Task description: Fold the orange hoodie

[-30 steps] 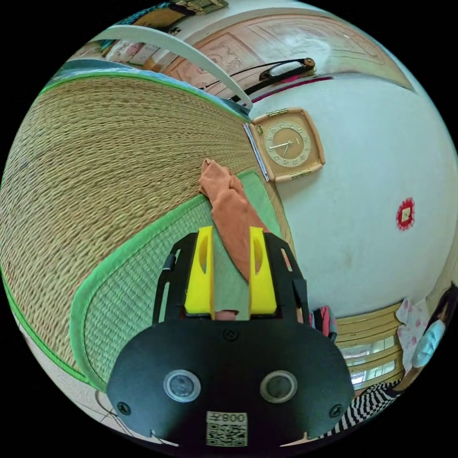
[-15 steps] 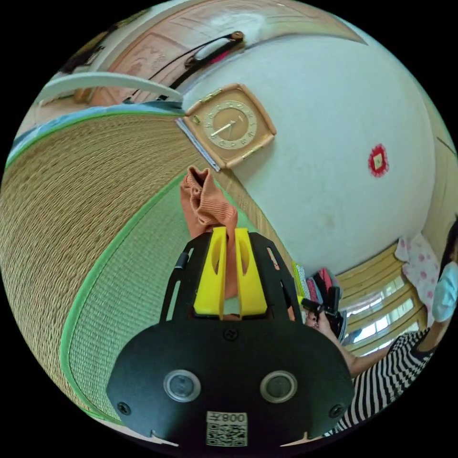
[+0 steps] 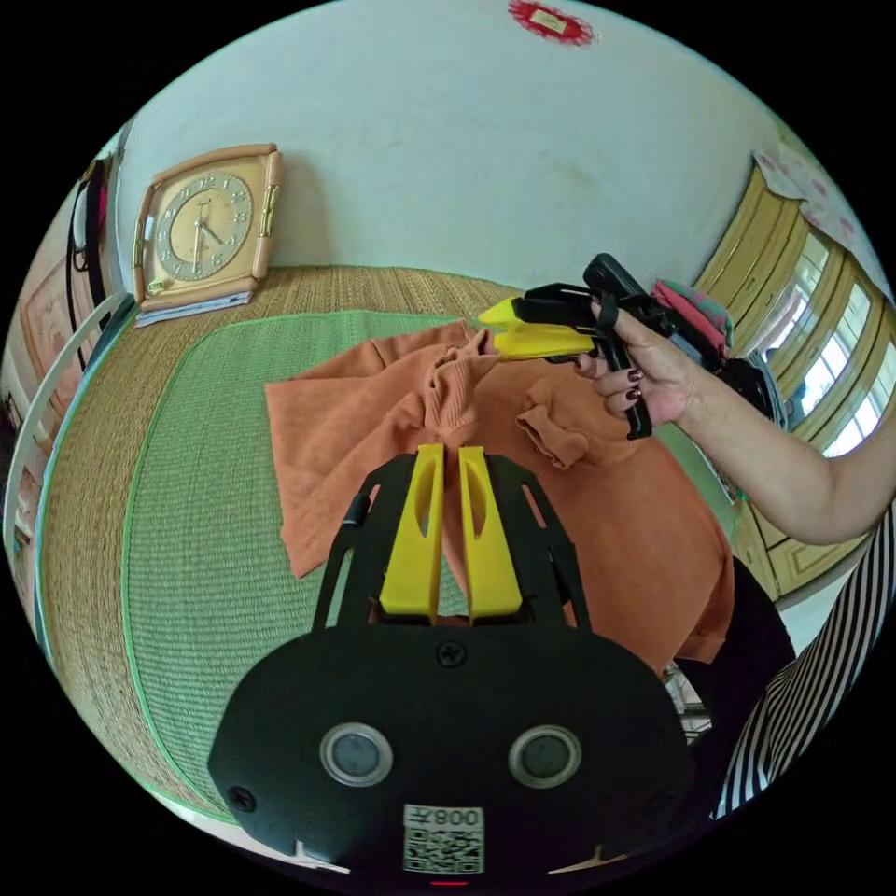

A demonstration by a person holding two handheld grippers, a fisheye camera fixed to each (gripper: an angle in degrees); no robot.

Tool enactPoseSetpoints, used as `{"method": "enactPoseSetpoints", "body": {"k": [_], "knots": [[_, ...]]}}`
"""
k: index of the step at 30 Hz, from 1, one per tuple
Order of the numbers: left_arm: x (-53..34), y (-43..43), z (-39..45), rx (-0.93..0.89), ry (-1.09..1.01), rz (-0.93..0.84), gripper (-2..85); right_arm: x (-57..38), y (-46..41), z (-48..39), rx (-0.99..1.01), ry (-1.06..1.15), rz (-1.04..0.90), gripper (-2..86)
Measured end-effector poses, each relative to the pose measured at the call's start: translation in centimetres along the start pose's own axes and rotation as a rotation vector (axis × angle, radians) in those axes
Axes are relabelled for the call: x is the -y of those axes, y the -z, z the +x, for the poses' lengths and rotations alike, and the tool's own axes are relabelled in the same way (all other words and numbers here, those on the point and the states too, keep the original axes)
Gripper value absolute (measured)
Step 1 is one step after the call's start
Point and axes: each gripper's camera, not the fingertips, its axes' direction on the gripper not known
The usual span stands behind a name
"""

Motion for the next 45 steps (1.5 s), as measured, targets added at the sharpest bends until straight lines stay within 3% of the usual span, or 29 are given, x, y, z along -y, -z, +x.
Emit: {"method": "enactPoseSetpoints", "body": {"k": [7, 13, 17, 23, 29, 45], "knots": [[-1.8, -3.2, 6.0, 0.095, -0.121, -0.039, 2.7, 2.7, -1.3, 5.4, 0.15, -0.134, -0.09, 10.6], [-2.1, -5.3, 9.9, 0.162, -0.179, -0.032, 2.7, 5.1, -2.7, 6.1, 0.194, -0.123, -0.211, 7.2], [-0.8, -5.8, 12.7, 0.156, -0.22, 0.041, 2.6, 6.5, 0.6, 5.1, 0.232, -0.07, -0.169, 4.8], [1.8, -8.6, 18.5, 0.075, -0.304, 0.127, 2.7, 6.4, 9.2, 2.7, 0.147, 0.027, -0.095, 3.6], [1.8, -14.4, 24.3, -0.031, -0.349, 0.105, 2.7, 2.2, 16.2, 4.6, 0.025, -0.018, -0.075, 3.3], [1.1, -26.3, 29.3, -0.134, -0.427, -0.109, 3.1, -5.6, 20.0, 11.5, -0.045, -0.155, -0.067, 3.5]]}}
